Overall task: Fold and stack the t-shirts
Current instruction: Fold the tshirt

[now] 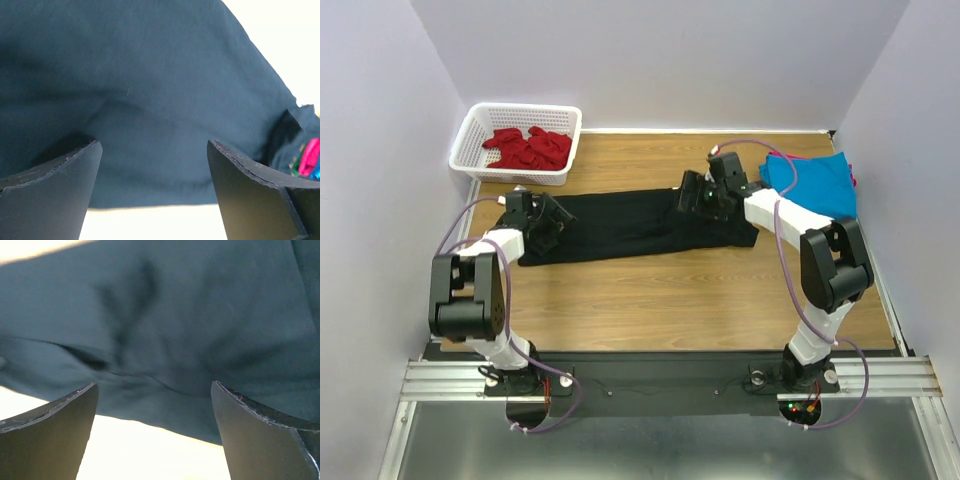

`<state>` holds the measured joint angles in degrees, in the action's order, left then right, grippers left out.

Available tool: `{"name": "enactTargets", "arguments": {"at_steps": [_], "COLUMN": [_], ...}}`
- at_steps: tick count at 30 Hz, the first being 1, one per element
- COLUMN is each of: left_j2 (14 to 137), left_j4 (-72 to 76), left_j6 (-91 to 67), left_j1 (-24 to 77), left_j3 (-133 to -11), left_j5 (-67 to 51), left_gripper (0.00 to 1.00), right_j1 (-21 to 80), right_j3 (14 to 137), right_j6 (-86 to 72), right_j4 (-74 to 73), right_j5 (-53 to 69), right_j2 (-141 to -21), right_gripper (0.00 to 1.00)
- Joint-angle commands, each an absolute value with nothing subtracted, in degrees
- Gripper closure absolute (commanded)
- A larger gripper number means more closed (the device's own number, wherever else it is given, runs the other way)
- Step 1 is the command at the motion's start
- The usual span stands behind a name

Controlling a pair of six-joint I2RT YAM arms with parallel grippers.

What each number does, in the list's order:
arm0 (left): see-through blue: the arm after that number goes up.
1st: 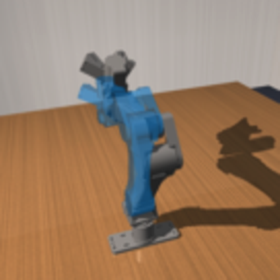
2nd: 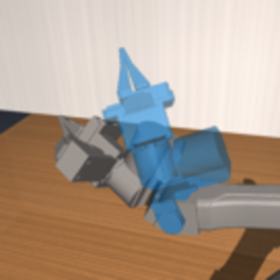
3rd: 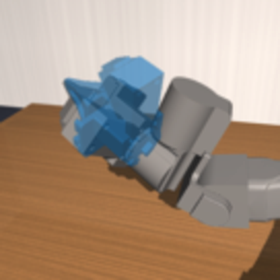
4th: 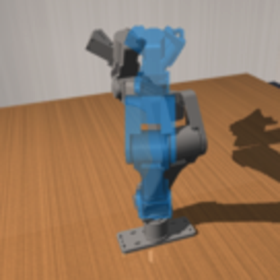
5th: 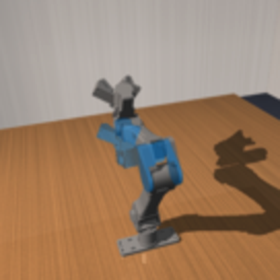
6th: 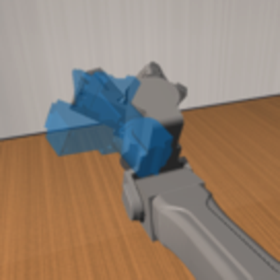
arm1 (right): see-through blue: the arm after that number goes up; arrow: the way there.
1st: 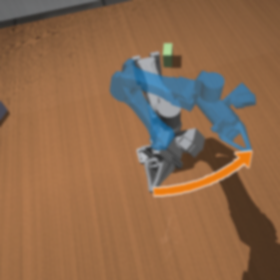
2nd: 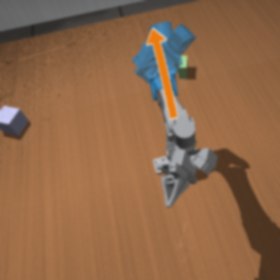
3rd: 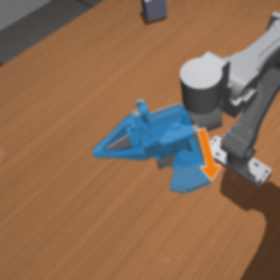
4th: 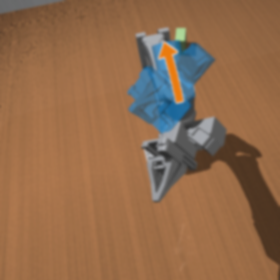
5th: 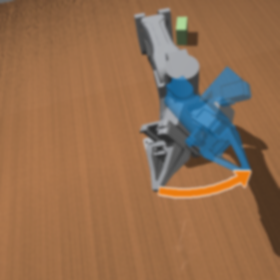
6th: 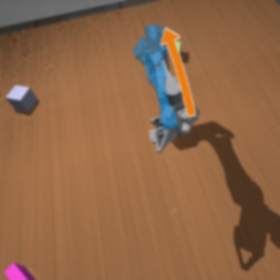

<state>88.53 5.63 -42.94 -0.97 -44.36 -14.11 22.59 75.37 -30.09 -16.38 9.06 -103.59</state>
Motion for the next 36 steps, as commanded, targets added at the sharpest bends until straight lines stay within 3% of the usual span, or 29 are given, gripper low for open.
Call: {"name": "enactTargets", "arguments": {"at_steps": [1, 10, 20, 30, 36], "left_j2": [93.4, 103.1, 101.2, 86.5, 91.6], "left_j4": [5.6, -3.6, -6.7, -1.6, -0.3], "left_j6": [-41.6, -36.7, -37.4, -38.7, -37.2], "left_j1": [-0.9, -4.6, -7.1, -3.5, 3.2], "left_j3": [-51.3, -64.1, -69.3, -60.3, -58.8], "left_j5": [-8.6, 1.6, 2.7, 0.3, -2.0], "left_gripper": [0.02, 0.02, 0.02, 0.01, 0.02], "right_j1": [23.0, 22.2, 20.2, 20.4, 20.1], "right_j3": [70.5, 65.9, 65.2, 65.7, 67.9], "right_j6": [-30.5, -30.9, -29.4, -28.1, -30.7], "right_j4": [-15.9, -16.2, -16.8, -17.0, -16.9], "right_j5": [5.5, 1.8, 0.6, -4.0, -3.4], "right_j2": [-102.1, -102.4, -100.2, -94.6, -100.7], "right_gripper": [0.00, 0.00, 0.00, 0.00, 0.00]}}
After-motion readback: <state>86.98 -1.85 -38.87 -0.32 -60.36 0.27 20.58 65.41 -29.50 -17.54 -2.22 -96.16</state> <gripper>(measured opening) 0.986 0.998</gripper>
